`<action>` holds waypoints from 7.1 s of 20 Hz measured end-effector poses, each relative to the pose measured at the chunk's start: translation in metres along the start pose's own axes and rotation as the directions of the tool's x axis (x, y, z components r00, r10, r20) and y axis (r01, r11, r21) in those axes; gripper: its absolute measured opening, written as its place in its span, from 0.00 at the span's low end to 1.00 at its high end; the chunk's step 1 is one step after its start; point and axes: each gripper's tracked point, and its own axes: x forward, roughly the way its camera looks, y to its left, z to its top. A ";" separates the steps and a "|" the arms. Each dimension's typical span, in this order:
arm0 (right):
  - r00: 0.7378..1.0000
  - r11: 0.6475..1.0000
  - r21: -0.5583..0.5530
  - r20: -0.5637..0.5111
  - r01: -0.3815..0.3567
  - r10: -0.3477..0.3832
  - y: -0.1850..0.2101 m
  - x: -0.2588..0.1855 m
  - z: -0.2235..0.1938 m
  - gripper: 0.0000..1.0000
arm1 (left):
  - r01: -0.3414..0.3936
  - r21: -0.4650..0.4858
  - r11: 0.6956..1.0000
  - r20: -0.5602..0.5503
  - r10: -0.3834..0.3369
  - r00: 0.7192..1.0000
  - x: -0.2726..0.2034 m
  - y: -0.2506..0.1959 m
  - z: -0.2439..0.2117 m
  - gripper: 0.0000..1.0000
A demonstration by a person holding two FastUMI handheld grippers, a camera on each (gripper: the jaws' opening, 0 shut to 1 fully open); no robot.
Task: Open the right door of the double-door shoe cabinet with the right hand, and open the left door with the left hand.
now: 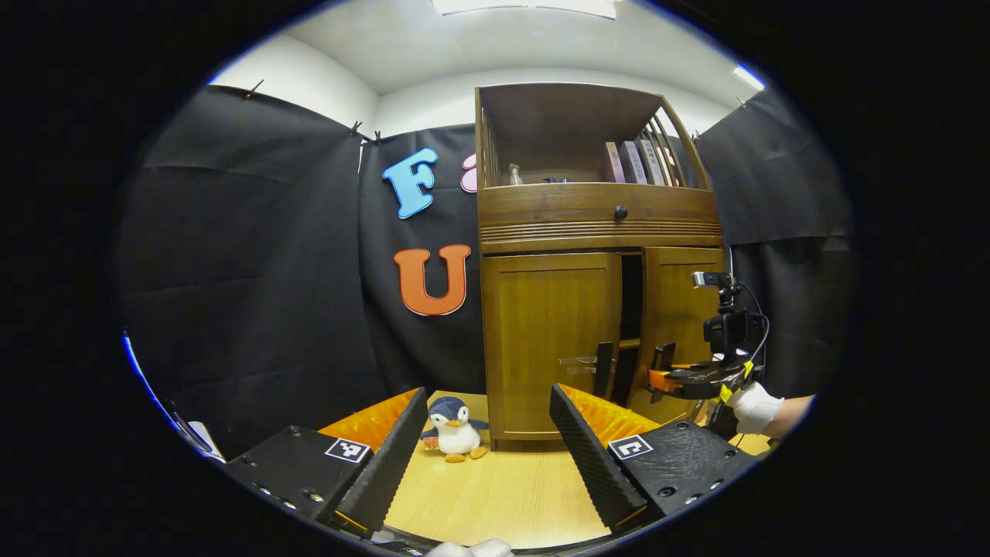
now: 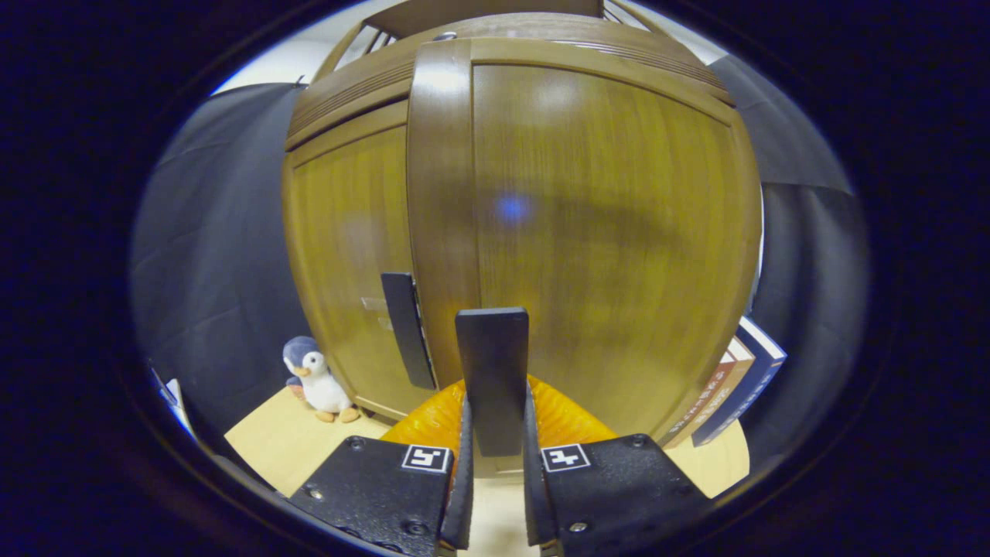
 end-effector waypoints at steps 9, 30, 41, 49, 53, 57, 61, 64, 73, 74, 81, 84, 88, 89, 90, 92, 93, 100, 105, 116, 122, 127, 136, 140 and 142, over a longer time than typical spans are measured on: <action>1.000 1.000 0.015 -0.012 -0.025 0.026 -0.019 -0.052 -0.019 0.30 | 0.078 0.003 0.997 0.004 -0.078 0.997 0.003 -0.031 -0.004 0.96; 0.994 0.988 0.108 -0.018 0.112 -0.111 -0.104 -0.144 -0.048 0.20 | 0.254 0.007 0.967 -0.001 -0.254 0.967 0.025 -0.102 -0.022 0.96; 0.973 0.963 0.134 -0.026 0.232 -0.231 -0.163 -0.176 -0.051 0.06 | 0.310 0.012 0.951 0.003 -0.310 0.951 0.032 -0.130 -0.022 0.96; 0.971 0.965 0.114 -0.058 0.237 -0.232 -0.199 -0.179 -0.055 0.04 | 0.316 0.014 0.949 -0.007 -0.316 0.949 0.037 -0.143 -0.027 0.96; 0.981 0.976 0.110 -0.065 0.190 -0.184 -0.218 -0.182 -0.055 0.04 | 0.293 0.009 0.956 -0.017 -0.292 0.956 0.039 -0.148 -0.031 0.96; 0.990 0.987 0.092 -0.069 0.132 -0.126 -0.233 -0.181 -0.053 0.04 | 0.276 -0.013 0.961 -0.032 -0.276 0.961 0.042 -0.162 -0.032 0.96; 0.995 0.995 0.070 -0.074 0.067 -0.062 -0.245 -0.182 -0.053 0.04 | 0.266 -0.043 0.963 -0.037 -0.268 0.963 0.040 -0.177 -0.028 0.96; 0.996 0.999 0.034 -0.084 0.017 -0.014 -0.246 -0.182 -0.053 0.04 | 0.263 -0.048 0.964 -0.046 -0.265 0.963 0.040 -0.187 -0.028 0.96; 0.994 0.999 0.027 -0.098 0.044 -0.041 -0.253 -0.212 -0.061 0.16 | 0.272 -0.018 0.962 -0.016 -0.272 0.962 0.046 -0.189 -0.016 0.96; 0.993 0.996 0.016 -0.086 0.084 -0.082 -0.261 -0.223 -0.057 0.28 | 0.272 -0.019 0.962 -0.012 -0.273 0.962 0.047 -0.186 -0.015 0.96; 0.954 0.952 0.107 0.065 0.285 -0.293 -0.250 -0.292 0.003 0.85 | 0.251 0.015 0.968 -0.009 -0.251 0.968 0.073 -0.142 -0.017 0.96; 0.934 0.940 0.124 0.129 0.319 -0.334 -0.220 -0.305 0.035 0.91 | 0.238 0.019 0.971 -0.007 -0.237 0.971 0.085 -0.123 -0.018 0.96; 0.904 0.932 0.103 0.227 0.347 -0.361 -0.172 -0.300 0.069 1.00 | 0.220 0.023 0.975 -0.015 -0.220 0.975 0.093 -0.102 -0.021 0.96; 0.899 0.933 0.091 0.249 0.348 -0.359 -0.159 -0.296 0.076 1.00 | 0.218 0.025 0.976 -0.014 -0.218 0.976 0.094 -0.099 -0.022 0.96; 0.894 0.933 0.088 0.267 0.348 -0.359 -0.148 -0.290 0.079 1.00 | 0.213 0.030 0.976 -0.010 -0.213 0.977 0.094 -0.096 -0.022 0.96; 0.894 0.937 0.093 0.281 0.337 -0.349 -0.125 -0.276 0.076 1.00 | 0.206 0.042 0.978 -0.007 -0.206 0.978 0.096 -0.092 -0.024 0.96; 0.892 0.933 0.102 0.275 0.345 -0.359 -0.117 -0.268 0.071 1.00 | 0.203 0.046 0.978 -0.008 -0.202 0.979 0.095 -0.092 -0.026 1.00; 0.948 0.967 0.015 0.193 0.255 -0.253 -0.048 -0.217 0.024 1.00 | 0.240 0.060 0.969 -0.026 -0.239 0.971 0.102 -0.115 -0.050 0.96; 0.956 0.969 -0.007 0.168 0.245 -0.240 -0.044 -0.206 0.025 1.00 | 0.279 0.022 0.960 -0.021 -0.278 0.960 0.134 -0.143 -0.066 0.96; 0.930 0.930 -0.082 0.112 0.359 -0.350 -0.077 -0.226 0.028 1.00 | 0.286 -0.039 0.957 -0.011 -0.287 0.958 0.270 -0.204 -0.106 0.97; 0.921 0.918 -0.085 0.066 0.388 -0.384 -0.091 -0.232 0.016 1.00 | 0.282 -0.043 0.958 -0.002 -0.282 0.959 0.292 -0.216 -0.107 0.80; 0.922 0.919 -0.074 0.056 0.387 -0.384 -0.096 -0.236 0.009 1.00 | 0.260 -0.010 0.966 -0.001 -0.260 0.966 0.296 -0.214 -0.109 0.43; 0.926 0.925 -0.056 0.046 0.376 -0.374 -0.097 -0.243 0.002 1.00 | 0.266 -0.022 0.964 -0.027 -0.267 0.963 0.292 -0.212 -0.111 0.26; 0.930 0.928 -0.054 0.043 0.368 -0.366 -0.095 -0.244 -0.001 1.00 | 0.281 -0.017 0.960 -0.024 -0.281 0.959 0.278 -0.208 -0.114 0.26; 0.932 0.930 -0.054 0.043 0.363 -0.361 -0.093 -0.247 -0.005 1.00 | 0.286 -0.018 0.958 -0.025 -0.286 0.958 0.271 -0.206 -0.114 0.26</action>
